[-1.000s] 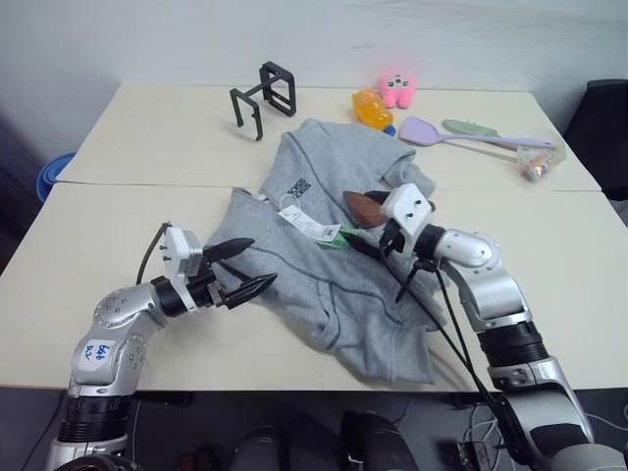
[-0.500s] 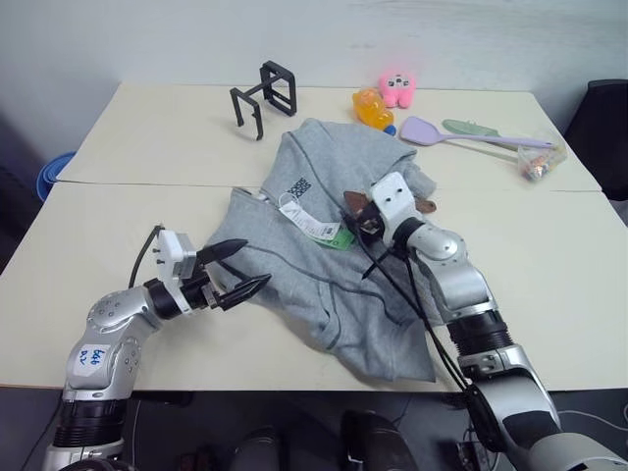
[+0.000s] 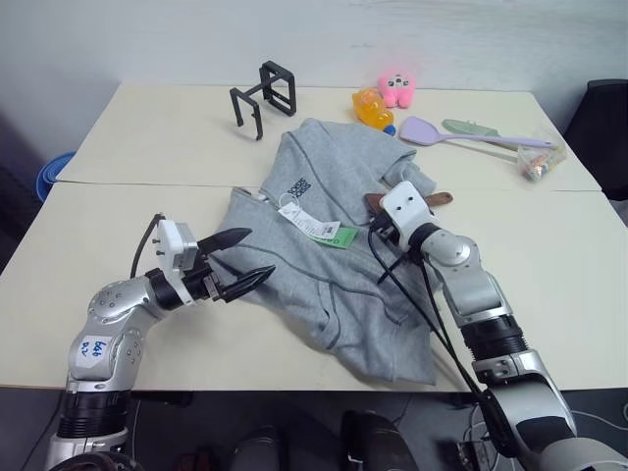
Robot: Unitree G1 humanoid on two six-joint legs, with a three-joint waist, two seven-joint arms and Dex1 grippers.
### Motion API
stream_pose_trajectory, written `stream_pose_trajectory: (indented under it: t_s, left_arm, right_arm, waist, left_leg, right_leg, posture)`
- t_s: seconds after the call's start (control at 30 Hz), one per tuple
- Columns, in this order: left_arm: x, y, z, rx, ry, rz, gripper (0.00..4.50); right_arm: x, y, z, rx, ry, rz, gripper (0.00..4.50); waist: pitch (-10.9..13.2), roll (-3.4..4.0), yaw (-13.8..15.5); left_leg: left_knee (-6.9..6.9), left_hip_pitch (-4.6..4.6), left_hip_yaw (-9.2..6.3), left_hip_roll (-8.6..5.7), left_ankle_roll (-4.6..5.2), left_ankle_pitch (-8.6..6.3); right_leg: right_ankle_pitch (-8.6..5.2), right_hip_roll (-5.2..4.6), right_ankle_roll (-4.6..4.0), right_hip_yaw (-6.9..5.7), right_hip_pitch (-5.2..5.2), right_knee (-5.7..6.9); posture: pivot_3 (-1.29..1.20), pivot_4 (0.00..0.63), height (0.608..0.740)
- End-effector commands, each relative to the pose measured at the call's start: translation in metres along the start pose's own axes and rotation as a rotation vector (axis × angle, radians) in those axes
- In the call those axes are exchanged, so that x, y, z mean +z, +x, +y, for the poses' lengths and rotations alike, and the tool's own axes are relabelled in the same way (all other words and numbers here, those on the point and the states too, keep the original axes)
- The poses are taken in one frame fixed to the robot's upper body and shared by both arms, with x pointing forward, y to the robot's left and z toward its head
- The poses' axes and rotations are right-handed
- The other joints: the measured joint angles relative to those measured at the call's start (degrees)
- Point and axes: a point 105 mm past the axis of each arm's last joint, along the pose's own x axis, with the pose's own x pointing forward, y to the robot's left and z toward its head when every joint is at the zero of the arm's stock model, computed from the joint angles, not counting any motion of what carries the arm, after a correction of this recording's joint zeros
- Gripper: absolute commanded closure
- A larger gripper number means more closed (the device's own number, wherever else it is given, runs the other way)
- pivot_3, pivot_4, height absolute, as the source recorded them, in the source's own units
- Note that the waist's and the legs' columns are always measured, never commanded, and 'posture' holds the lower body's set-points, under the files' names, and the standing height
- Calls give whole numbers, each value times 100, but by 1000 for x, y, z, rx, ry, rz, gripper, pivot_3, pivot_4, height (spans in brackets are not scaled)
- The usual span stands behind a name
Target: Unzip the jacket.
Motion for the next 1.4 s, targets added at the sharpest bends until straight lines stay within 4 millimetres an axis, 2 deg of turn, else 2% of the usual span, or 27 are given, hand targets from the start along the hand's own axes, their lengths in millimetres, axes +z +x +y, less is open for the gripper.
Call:
stream_pose_trajectory:
  t_s: [0.03, 0.1, 0.13, 0.27, 0.4, 0.5, 0.53, 0.63, 0.73, 0.9, 0.97, 1.07, 1.13, 1.23, 1.3, 1.4]
  left_arm:
    - [12, 5, -5, -35, 40, -33, 0]
    - [12, 6, -5, -36, 39, -35, 0]
    - [12, 7, -6, -36, 39, -35, 0]
    - [11, 8, -6, -38, 36, -38, 0]
    - [10, 12, -8, -41, 33, -43, 0]
    - [11, 15, -10, -52, 34, -52, 0]
    - [12, 16, -11, -57, 34, -55, 0]
    - [15, 18, -12, -74, 34, -65, 0]
    - [14, 21, -14, -89, 27, -70, 0]
    - [11, 27, -19, -123, 8, -72, 0]
    - [10, 29, -20, -142, 4, -71, 0]
    - [9, 32, -19, -165, 5, -65, 0]
    - [8, 34, -16, -175, 10, -58, 0]
    - [8, 33, -9, -176, 24, -45, 0]
    - [7, 28, -3, -166, 35, -26, 0]
    - [1, 12, 9, -151, 56, 52, 0]
  right_arm:
    - [6, -7, -7, -23, -65, -21, 3799]
    - [0, -10, -9, -28, -74, -2, 4384]
    - [-1, -11, -10, -33, -78, 1, 4448]
    - [-7, -19, -17, -55, -125, 20, 4448]
    - [-1, -29, -27, -83, -184, -23, 4448]
    - [17, -54, -49, -165, -278, -130, 4448]
    - [23, -70, -62, -223, -328, -159, 4448]
    - [19, -121, -96, -363, -443, -130, 4448]
    - [-2, -164, -116, -440, -525, -15, 4448]
    - [-47, -213, -128, -446, -571, 190, 4448]
    - [-69, -227, -125, -417, -564, 240, 4448]
    - [-100, -233, -112, -338, -437, 253, 4448]
    - [-110, -235, -105, -300, -381, 231, 3952]
    - [-114, -237, -94, -208, -360, 199, 3138]
    - [-106, -239, -89, -163, -342, 157, 2541]
    - [-74, -237, -81, -87, -289, 23, 1592]
  waist:
    - [0, 0, 0]
    - [0, 0, 0]
    - [0, 0, 1]
    - [0, 0, 16]
    - [0, 0, 17]
    - [0, -1, 40]
    - [0, 0, 51]
    - [1, 1, 175]
    - [1, 1, 237]
    - [1, 2, 212]
    - [1, 3, 206]
    - [1, 2, 151]
    - [0, 4, 150]
    - [1, 8, 145]
    - [1, 8, 154]
    - [1, 9, 151]
  left_leg:
    - [0, 0, 0, 0, 0, 0]
    - [0, 0, 0, -1, 0, 0]
    - [0, 0, 0, -1, 0, 0]
    - [1, 1, -3, -1, 0, 0]
    - [1, 0, -3, -4, 0, 0]
    - [1, -3, -10, -4, 0, 0]
    - [1, -4, -9, -4, 0, 0]
    - [-1, -8, -14, -6, 0, 0]
    - [0, -11, -19, -9, 0, 0]
    - [3, 17, -12, -3, 0, 2]
    - [1, 20, -12, -3, -2, 3]
    - [0, 19, -8, -3, -1, 4]
    - [0, 22, -5, -4, 0, 5]
    - [-2, 27, -1, -2, 0, 5]
    - [-3, 26, 0, -2, 0, 5]
    - [-2, 25, -2, -2, 0, 5]
  right_leg:
    - [0, 0, 0, 0, 0, 0]
    - [0, 0, 0, 0, 0, 0]
    - [0, -1, 0, 0, 0, 0]
    - [0, -1, 0, -2, 1, 1]
    - [0, -1, 0, -2, 1, 0]
    - [0, -2, 0, -9, 2, -1]
    - [0, -1, 0, -11, 2, -3]
    - [0, 0, 0, -17, 1, -8]
    - [0, 3, 1, -24, 4, -11]
    - [2, 14, 5, -16, 36, -28]
    - [1, 15, 5, -13, 35, -30]
    - [1, 17, 5, -10, 35, -29]
    - [1, 18, 5, -6, 35, -31]
    - [1, 21, 4, -1, 34, -30]
    - [1, 20, 5, 1, 34, -28]
    - [1, 20, 5, -1, 34, -29]
  posture:
    - [0, 150, 740]
    - [0, 150, 740]
    - [0, 150, 740]
    - [0, 150, 740]
    - [0, 150, 740]
    - [0, 150, 740]
    - [0, 150, 740]
    - [0, 150, 740]
    - [0, 150, 740]
    - [0, 150, 740]
    - [0, 150, 740]
    - [0, 150, 740]
    - [0, 150, 740]
    - [0, 150, 740]
    - [0, 150, 740]
    - [0, 150, 740]
